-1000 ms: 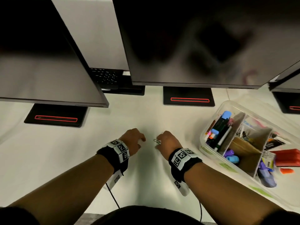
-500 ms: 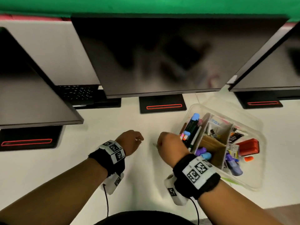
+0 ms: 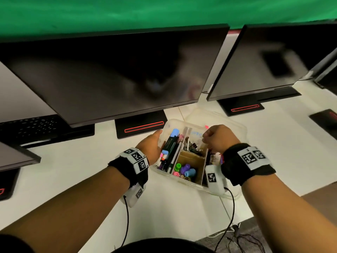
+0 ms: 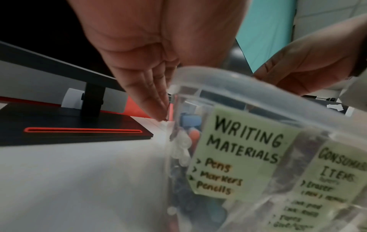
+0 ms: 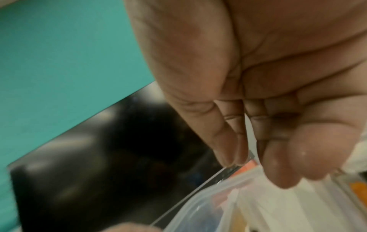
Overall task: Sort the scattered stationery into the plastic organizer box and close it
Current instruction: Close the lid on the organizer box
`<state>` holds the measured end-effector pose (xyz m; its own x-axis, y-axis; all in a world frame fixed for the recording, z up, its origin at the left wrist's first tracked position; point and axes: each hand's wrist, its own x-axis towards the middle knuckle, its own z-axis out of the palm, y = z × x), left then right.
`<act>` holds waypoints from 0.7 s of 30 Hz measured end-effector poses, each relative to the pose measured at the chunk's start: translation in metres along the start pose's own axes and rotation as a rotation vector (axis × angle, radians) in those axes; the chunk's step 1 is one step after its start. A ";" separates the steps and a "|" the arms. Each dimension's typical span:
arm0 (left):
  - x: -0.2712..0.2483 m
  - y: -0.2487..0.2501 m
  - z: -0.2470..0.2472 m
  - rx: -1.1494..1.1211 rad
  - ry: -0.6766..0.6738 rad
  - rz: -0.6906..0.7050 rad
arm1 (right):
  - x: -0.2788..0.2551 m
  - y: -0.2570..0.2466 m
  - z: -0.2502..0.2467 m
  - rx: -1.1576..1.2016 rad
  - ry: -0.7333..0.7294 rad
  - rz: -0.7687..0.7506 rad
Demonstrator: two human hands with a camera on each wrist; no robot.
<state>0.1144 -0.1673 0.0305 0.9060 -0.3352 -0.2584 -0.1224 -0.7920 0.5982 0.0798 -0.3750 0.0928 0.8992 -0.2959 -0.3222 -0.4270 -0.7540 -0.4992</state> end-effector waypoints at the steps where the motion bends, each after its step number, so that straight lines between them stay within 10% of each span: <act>1: -0.001 0.001 0.001 0.002 0.003 -0.009 | 0.005 0.007 -0.007 0.028 0.014 0.005; 9: -0.017 -0.051 -0.010 0.054 0.112 -0.198 | 0.041 0.020 -0.041 0.123 0.013 0.070; 21: -0.049 -0.083 -0.028 0.079 0.176 -0.368 | 0.055 0.111 0.039 -0.126 0.064 0.579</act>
<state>0.0911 -0.0707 0.0143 0.9497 0.0650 -0.3063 0.1984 -0.8817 0.4282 0.0777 -0.4523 -0.0114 0.5294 -0.7113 -0.4623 -0.8383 -0.5225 -0.1560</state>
